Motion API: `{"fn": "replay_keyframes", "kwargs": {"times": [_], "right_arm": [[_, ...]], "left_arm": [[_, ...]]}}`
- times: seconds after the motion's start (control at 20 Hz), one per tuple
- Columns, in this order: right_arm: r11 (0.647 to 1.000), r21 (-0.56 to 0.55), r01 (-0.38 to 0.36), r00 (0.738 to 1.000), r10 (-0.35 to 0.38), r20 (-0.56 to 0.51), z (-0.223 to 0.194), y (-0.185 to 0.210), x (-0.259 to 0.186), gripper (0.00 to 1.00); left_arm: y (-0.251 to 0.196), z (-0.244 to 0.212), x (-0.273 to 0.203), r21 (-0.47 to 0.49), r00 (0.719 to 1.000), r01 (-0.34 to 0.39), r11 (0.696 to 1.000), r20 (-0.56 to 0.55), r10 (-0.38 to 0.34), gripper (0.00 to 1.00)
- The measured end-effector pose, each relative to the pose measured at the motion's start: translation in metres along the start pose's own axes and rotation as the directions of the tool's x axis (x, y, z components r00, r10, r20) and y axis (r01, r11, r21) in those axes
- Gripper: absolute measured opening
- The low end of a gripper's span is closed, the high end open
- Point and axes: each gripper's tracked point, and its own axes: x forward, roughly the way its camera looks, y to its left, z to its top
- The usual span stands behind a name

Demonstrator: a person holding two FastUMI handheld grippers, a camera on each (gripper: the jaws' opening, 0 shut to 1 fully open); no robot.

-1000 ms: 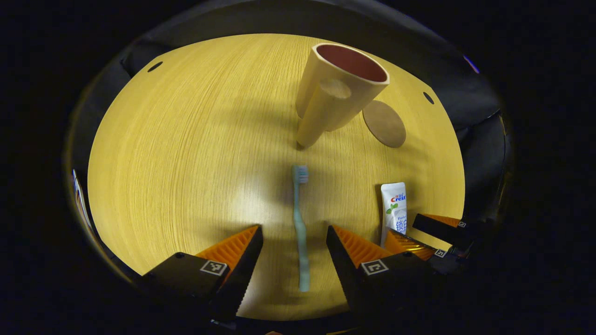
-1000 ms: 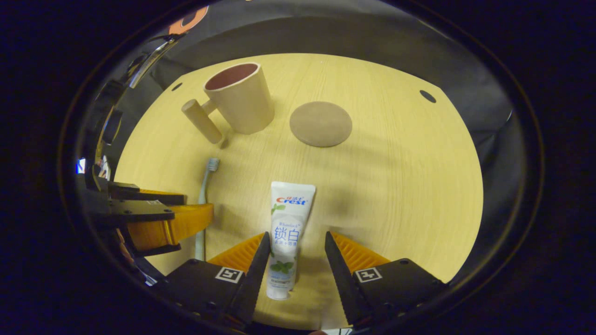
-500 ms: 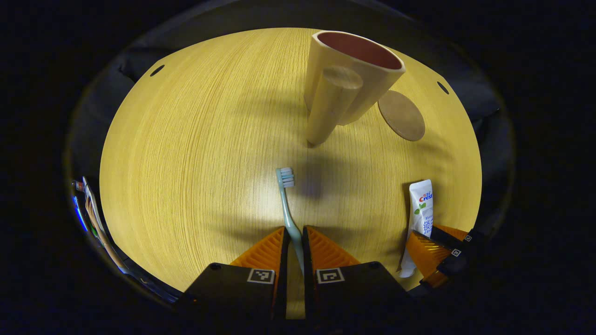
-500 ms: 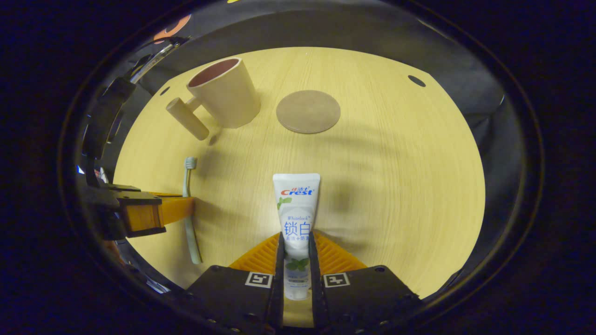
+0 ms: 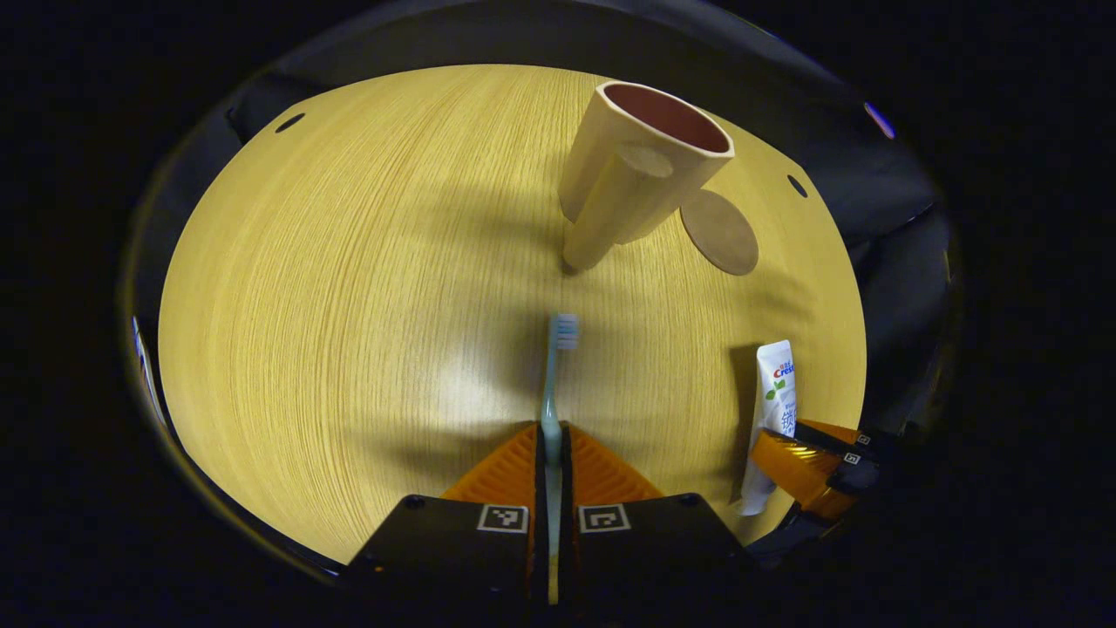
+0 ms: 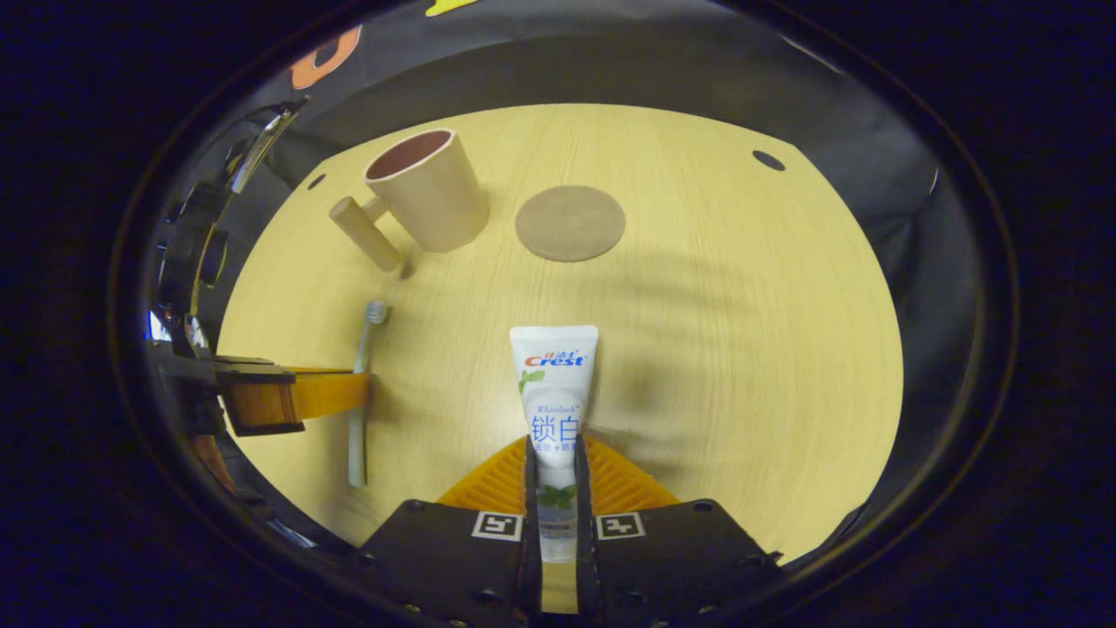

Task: Put the toothbrush and toothpaste on the desktop into the cup, then pick up the cup and place it on the coaster on the desktop.

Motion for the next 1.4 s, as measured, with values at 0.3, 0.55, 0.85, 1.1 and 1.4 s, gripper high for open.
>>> {"fn": "replay_keyframes", "kwargs": {"times": [0.3, 0.55, 0.85, 1.1, 1.4], "right_arm": [[1.000, -0.011, -0.015, 0.999, 0.015, 0.048, 0.002, -0.001, -0.010, 0.16], [0.999, -0.025, -0.036, 0.995, 0.038, 0.096, 0.003, 0.001, -0.012, 0.16], [0.998, -0.039, -0.039, 0.991, 0.044, 0.129, 0.008, 0.001, -0.031, 0.16], [0.998, -0.040, -0.040, 0.972, 0.048, 0.229, 0.029, -0.001, -0.066, 0.16], [0.998, -0.047, -0.030, 0.921, 0.046, 0.387, 0.068, 0.012, -0.100, 0.16]], "left_arm": [[0.005, 0.016, -0.021, 0.016, 0.995, 0.038, 0.999, 0.092, -0.039, 0.06], [0.006, 0.036, -0.047, 0.088, 0.972, 0.041, 0.995, 0.228, -0.060, 0.06], [-0.002, 0.066, -0.074, 0.188, 0.913, 0.026, 0.982, 0.396, -0.100, 0.06], [-0.003, 0.100, -0.096, 0.240, 0.833, 0.027, 0.970, 0.531, -0.155, 0.05], [-0.008, 0.134, -0.120, 0.330, 0.735, 0.036, 0.943, 0.631, -0.249, 0.05]]}}
